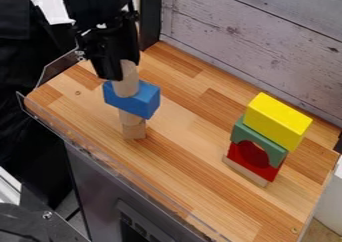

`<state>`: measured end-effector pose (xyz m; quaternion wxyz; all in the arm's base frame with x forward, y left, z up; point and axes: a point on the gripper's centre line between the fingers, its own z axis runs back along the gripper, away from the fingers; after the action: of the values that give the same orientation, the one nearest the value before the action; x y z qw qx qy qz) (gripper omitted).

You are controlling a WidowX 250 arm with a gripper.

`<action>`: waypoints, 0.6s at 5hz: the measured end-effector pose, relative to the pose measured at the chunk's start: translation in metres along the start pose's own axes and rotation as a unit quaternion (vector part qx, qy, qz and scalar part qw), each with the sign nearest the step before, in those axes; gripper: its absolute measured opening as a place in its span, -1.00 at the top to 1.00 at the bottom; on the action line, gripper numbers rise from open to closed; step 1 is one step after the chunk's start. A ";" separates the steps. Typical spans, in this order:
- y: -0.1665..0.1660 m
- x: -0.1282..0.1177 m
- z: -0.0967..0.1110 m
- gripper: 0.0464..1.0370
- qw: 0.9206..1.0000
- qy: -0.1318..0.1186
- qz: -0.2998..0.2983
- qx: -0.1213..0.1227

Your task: Put the cylinder on top of the blue rectangle

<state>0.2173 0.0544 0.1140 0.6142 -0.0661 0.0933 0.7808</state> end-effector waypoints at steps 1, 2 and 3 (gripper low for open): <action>-0.004 0.000 0.001 0.11 1.000 -0.008 -0.003 0.004; -0.006 0.000 0.002 -0.03 1.000 -0.013 0.003 0.003; -0.006 0.000 0.002 -0.64 1.000 -0.013 0.016 0.010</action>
<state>0.2236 0.0565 0.1155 0.6035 -0.0482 0.0941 0.7903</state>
